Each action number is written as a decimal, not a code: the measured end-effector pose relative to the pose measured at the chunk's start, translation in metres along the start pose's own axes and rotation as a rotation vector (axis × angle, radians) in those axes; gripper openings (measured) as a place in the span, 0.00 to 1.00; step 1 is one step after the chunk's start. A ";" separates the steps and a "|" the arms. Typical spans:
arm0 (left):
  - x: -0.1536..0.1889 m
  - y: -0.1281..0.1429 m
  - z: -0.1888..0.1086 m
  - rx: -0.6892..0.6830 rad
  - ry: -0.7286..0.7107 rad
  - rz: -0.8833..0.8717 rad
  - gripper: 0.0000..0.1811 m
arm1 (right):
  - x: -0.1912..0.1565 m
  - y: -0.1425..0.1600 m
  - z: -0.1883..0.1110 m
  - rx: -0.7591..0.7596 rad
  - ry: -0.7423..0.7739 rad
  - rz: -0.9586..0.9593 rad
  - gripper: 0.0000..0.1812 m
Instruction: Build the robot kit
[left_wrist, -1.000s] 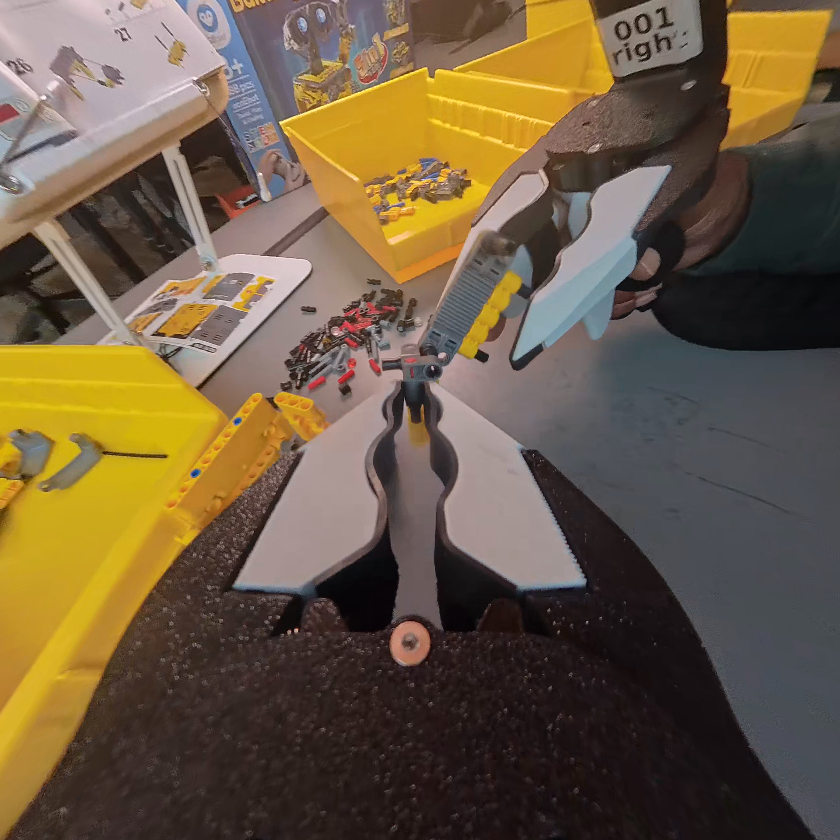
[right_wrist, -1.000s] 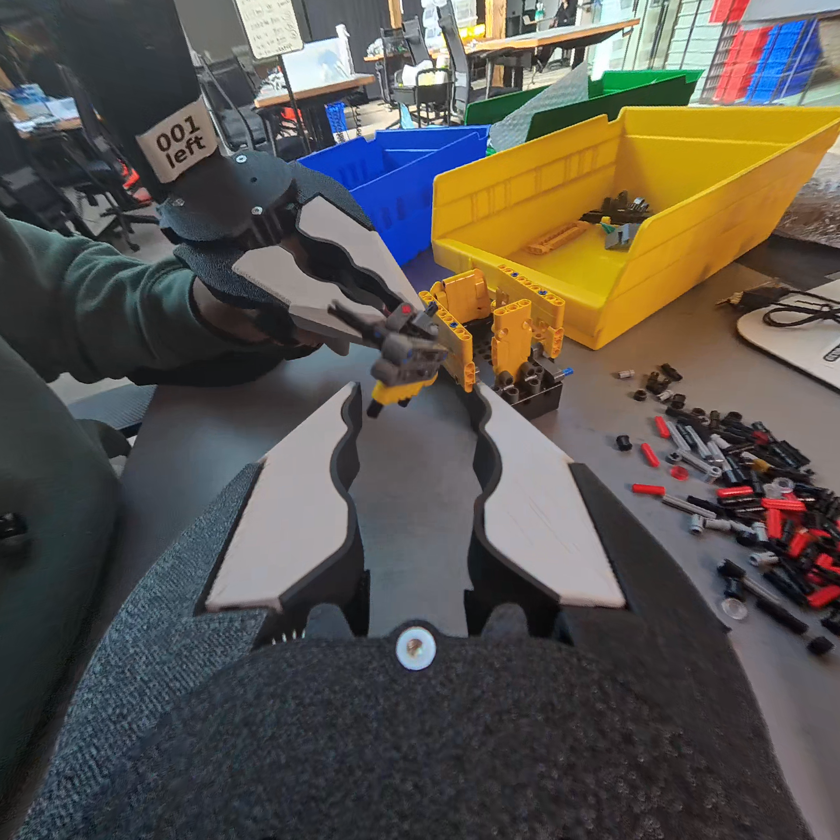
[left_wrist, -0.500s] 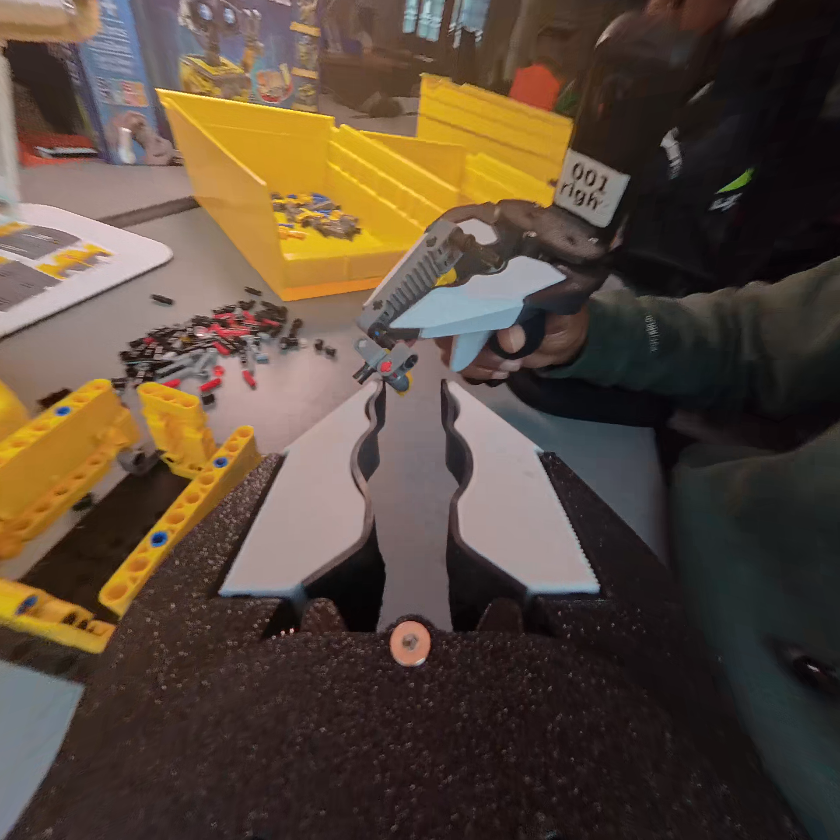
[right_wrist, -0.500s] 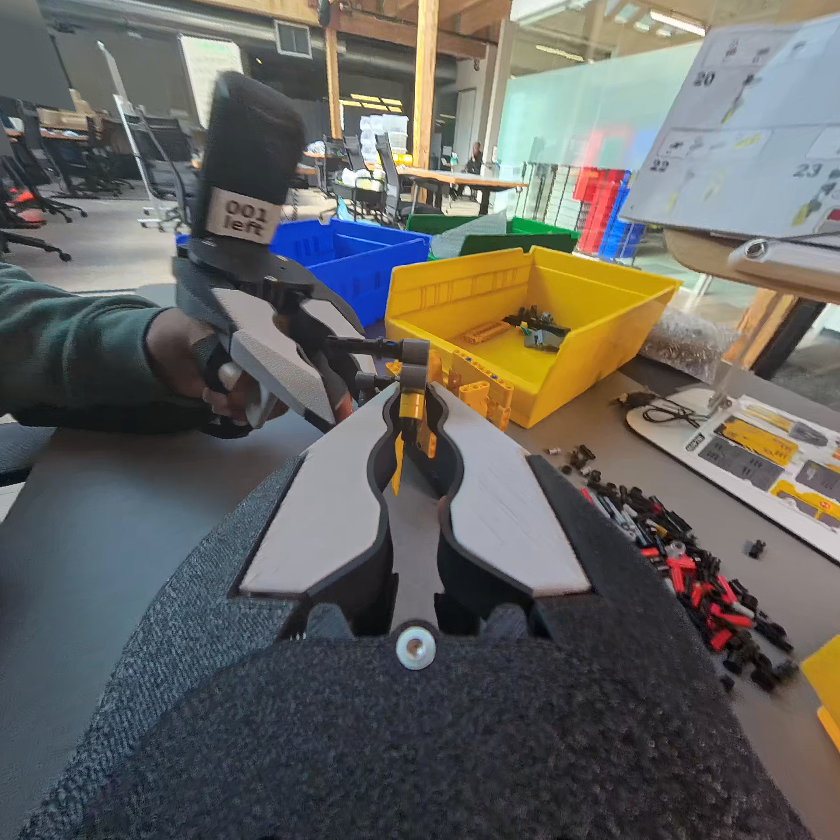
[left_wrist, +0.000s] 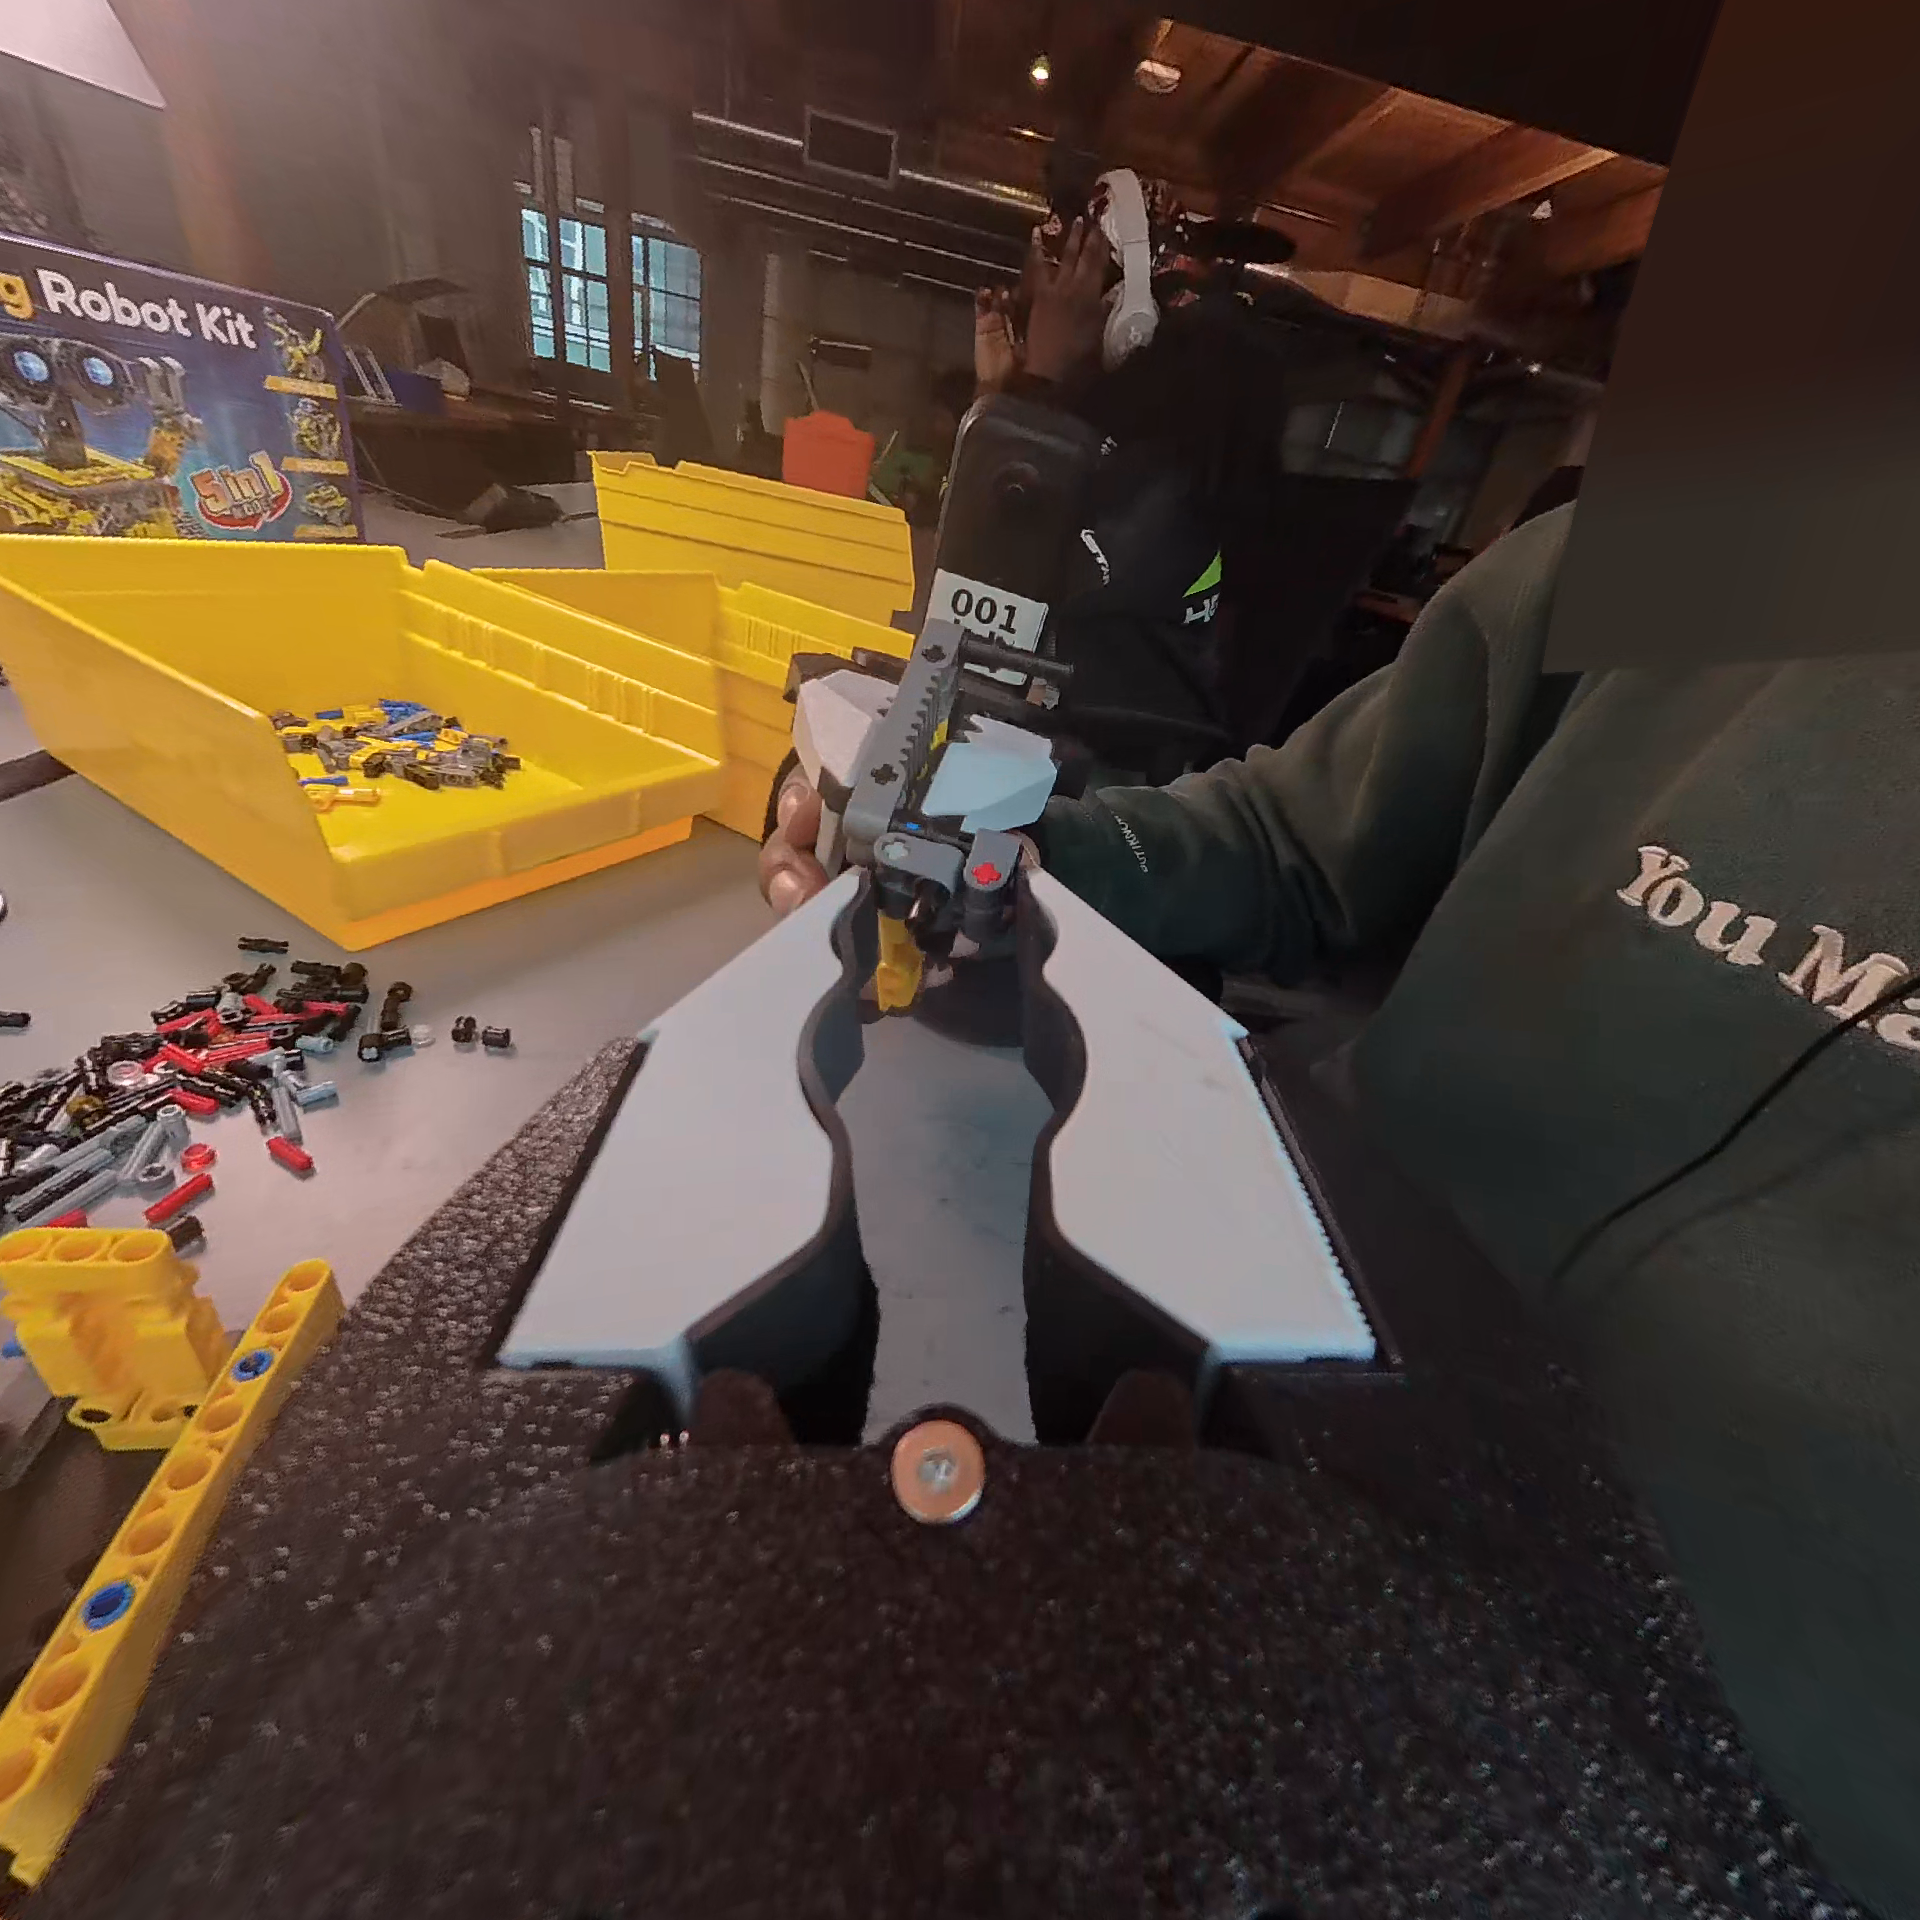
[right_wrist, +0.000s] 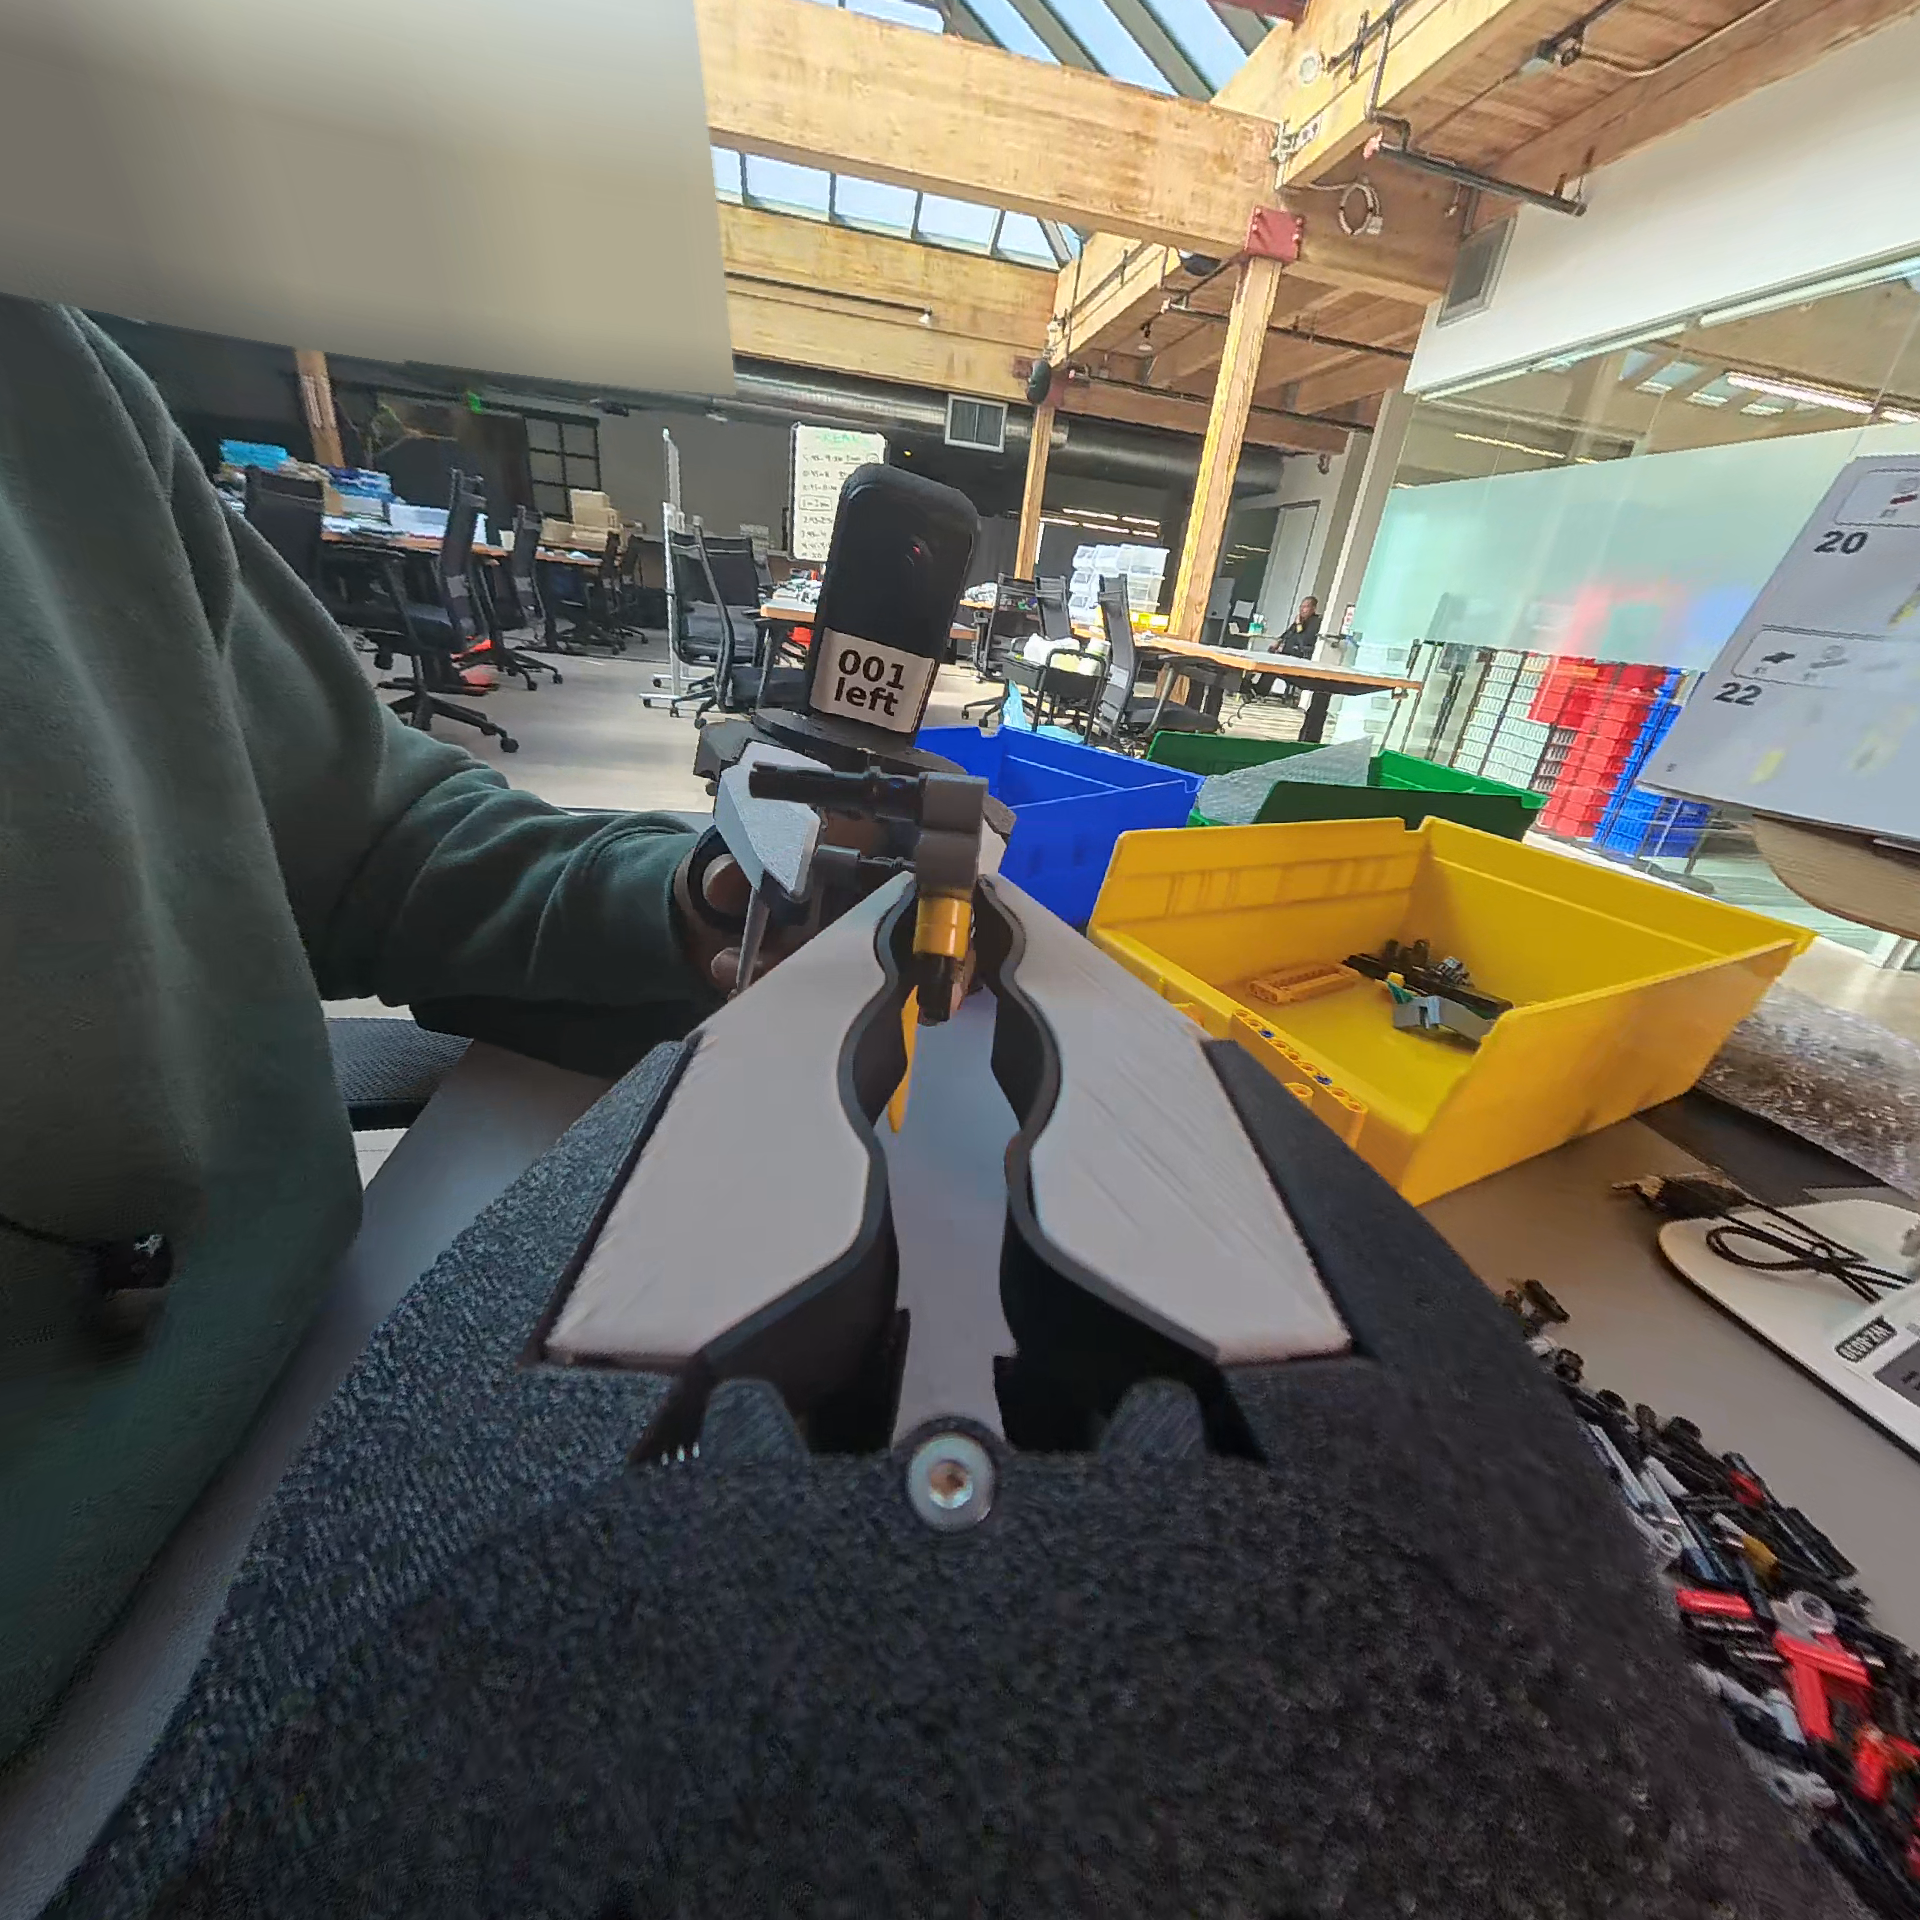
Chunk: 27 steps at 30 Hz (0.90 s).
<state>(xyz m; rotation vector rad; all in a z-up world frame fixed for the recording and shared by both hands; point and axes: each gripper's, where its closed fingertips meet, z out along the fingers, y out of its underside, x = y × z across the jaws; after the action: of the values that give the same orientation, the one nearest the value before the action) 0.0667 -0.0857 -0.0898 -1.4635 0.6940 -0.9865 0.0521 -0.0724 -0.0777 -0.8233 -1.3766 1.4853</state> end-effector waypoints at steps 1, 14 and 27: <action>-0.001 0.000 0.001 -0.002 -0.011 0.002 0.13 | 0.000 -0.001 0.000 0.003 0.001 -0.002 0.05; -0.003 -0.001 -0.002 0.044 0.018 -0.104 0.13 | 0.001 0.001 0.002 0.029 -0.011 0.132 0.04; -0.002 -0.003 -0.003 0.055 0.051 -0.140 0.13 | 0.004 0.001 0.000 0.058 -0.077 0.313 0.04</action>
<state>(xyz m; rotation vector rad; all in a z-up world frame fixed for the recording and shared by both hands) 0.0629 -0.0850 -0.0871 -1.4585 0.6026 -1.1458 0.0504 -0.0688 -0.0780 -0.9876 -1.2960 1.8038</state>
